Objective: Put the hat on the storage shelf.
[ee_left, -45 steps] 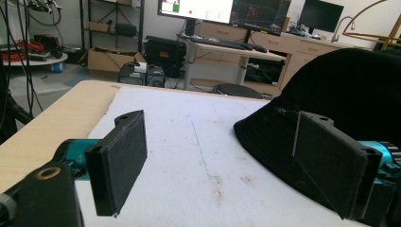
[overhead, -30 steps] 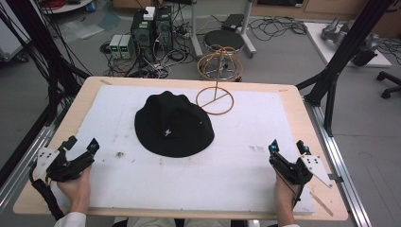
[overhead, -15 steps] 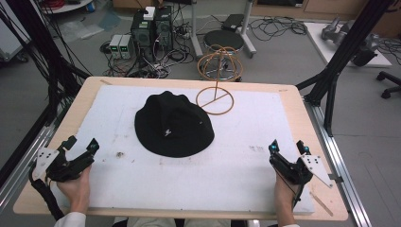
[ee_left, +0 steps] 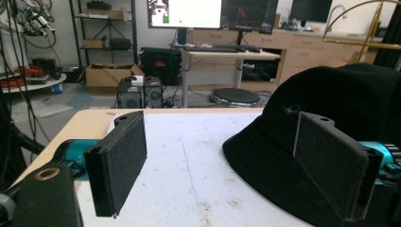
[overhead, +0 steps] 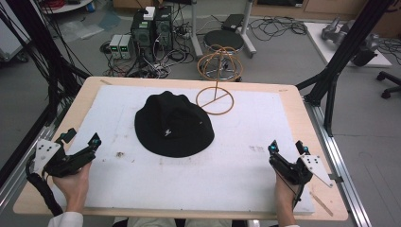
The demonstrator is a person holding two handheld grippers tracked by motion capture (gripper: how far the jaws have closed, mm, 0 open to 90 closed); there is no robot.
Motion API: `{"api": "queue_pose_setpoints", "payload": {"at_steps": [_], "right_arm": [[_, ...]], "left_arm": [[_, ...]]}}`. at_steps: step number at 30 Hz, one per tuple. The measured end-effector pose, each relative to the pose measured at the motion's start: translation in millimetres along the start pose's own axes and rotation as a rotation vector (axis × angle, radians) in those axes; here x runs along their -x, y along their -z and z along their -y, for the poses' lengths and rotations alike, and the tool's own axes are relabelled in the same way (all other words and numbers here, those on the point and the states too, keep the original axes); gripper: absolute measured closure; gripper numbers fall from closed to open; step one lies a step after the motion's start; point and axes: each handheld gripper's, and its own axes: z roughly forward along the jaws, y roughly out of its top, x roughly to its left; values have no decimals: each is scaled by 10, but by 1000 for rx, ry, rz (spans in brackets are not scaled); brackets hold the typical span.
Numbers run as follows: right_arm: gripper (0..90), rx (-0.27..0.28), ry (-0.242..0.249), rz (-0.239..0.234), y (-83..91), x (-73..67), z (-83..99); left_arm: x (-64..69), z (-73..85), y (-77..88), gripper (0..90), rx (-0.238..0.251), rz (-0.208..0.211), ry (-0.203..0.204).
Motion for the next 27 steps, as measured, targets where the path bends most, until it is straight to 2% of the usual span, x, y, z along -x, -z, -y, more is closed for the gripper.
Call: {"api": "queue_pose_setpoints", "payload": {"at_steps": [4,10,16,19,20,22,25,27], "right_arm": [[96,2,-2,3,8,10,-1],[97,-2,0,-1,3,8,2],[97,-3,4,1,12,-2,0],[96,-4,5,-3,6,-9,2],[96,-2,4,-3,4,-10,2],[96,-5,6,-5,3,-7,3],[96,-9,2,-7,3,-4,3],[97,-6,7,-9,0,1,3]], "left_arm": [[12,-34,-24,184,-23,12,4],[86,-68,-172,183,-80,69,9],[183,-95,-299,183,-117,104,-13],[251,-173,-370,183,-127,125,-31],[300,-239,-421,184,-138,135,-51],[316,-262,-444,184,-141,139,-55],[369,-371,-582,184,-173,165,-44],[381,-387,-613,184,-179,164,-42]]}}
